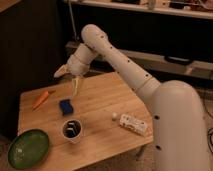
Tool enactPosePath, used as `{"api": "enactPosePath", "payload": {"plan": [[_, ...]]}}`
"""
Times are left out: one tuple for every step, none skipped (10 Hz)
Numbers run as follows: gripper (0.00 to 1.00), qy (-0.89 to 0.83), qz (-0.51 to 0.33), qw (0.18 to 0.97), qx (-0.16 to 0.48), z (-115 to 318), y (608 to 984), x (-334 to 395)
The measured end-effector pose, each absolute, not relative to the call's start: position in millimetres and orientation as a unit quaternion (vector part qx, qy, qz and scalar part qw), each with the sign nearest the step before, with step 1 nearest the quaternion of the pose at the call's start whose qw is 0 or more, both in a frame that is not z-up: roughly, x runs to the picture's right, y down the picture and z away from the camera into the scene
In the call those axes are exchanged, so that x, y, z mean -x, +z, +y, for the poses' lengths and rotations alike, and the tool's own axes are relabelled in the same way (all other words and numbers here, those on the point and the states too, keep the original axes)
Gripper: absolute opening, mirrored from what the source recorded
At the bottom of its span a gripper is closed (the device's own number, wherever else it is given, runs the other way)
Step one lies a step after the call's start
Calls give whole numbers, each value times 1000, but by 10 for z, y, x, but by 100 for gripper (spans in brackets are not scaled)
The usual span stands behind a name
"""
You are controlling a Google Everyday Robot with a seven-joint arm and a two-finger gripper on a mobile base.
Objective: Place the white sponge in the ceramic bowl
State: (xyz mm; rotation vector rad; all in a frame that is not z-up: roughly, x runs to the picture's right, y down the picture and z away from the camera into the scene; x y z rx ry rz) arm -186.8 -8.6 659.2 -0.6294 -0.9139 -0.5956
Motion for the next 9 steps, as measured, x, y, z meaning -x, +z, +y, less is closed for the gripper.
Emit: {"api": "enactPosePath", "payload": {"plan": [[80, -313, -398, 818, 274, 6, 6556, 1871], [80, -342, -366, 826, 260, 69, 6548, 1854], [80, -381, -303, 838, 247, 173, 6594, 1827], [80, -400, -272, 842, 240, 223, 6610, 1818], [80, -413, -243, 847, 230, 231, 6639, 1771], [80, -420, -226, 850, 225, 234, 6657, 1727], [80, -422, -226, 849, 224, 240, 6656, 1749], [80, -423, -230, 848, 221, 239, 6663, 1742], [80, -435, -239, 842, 211, 236, 6663, 1750]]}}
